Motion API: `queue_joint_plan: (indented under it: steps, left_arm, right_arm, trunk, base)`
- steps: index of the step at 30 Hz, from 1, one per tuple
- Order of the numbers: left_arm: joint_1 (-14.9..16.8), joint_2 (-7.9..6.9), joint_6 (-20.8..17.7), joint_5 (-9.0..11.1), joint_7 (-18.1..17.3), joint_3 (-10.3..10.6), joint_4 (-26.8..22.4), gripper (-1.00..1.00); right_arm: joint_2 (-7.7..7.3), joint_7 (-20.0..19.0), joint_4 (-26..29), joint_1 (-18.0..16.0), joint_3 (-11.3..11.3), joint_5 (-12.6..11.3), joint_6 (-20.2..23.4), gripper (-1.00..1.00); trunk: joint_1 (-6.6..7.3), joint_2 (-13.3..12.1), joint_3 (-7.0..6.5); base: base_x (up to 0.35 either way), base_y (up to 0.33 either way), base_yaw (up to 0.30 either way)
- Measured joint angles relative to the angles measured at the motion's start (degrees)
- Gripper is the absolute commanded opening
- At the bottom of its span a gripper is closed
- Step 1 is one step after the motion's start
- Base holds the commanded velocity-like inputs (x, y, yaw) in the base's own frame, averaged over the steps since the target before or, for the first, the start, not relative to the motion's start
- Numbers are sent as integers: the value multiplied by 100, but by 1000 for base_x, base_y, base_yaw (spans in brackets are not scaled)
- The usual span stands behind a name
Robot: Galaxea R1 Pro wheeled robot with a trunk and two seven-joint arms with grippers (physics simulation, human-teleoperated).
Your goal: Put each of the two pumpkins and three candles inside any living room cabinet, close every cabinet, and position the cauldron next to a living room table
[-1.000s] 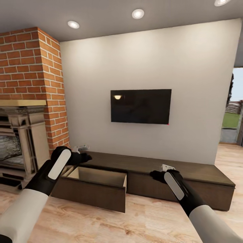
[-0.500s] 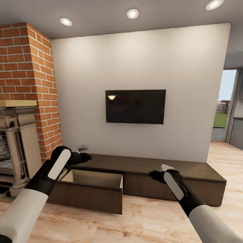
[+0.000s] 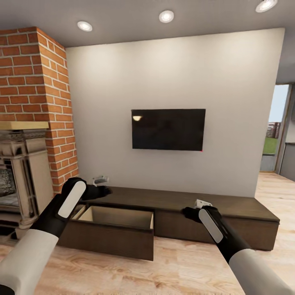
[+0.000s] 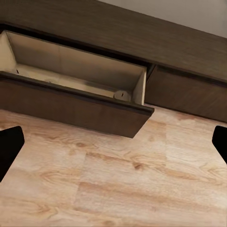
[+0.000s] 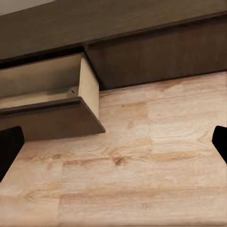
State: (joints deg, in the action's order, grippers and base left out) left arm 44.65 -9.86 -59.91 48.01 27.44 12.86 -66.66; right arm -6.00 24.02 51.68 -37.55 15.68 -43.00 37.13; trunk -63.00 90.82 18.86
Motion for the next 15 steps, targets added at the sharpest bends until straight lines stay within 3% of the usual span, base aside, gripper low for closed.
queue_joint_plan:
  steps: [7, 15]
  left_arm:
    - [2, 0, 0, 5, 0, 0, 0, 100]
    - [1, 0, 0, 7, 0, 0, 0, 100]
  right_arm:
    - [0, 0, 0, 0, 0, 0, 0, 100]
    - [0, 0, 0, 0, -1, 3, -1, 100]
  trunk:
    - [0, 0, 0]
    - [1, 0, 0]
  base:
    - [-120, 264, 0]
    - [-24, 296, 0]
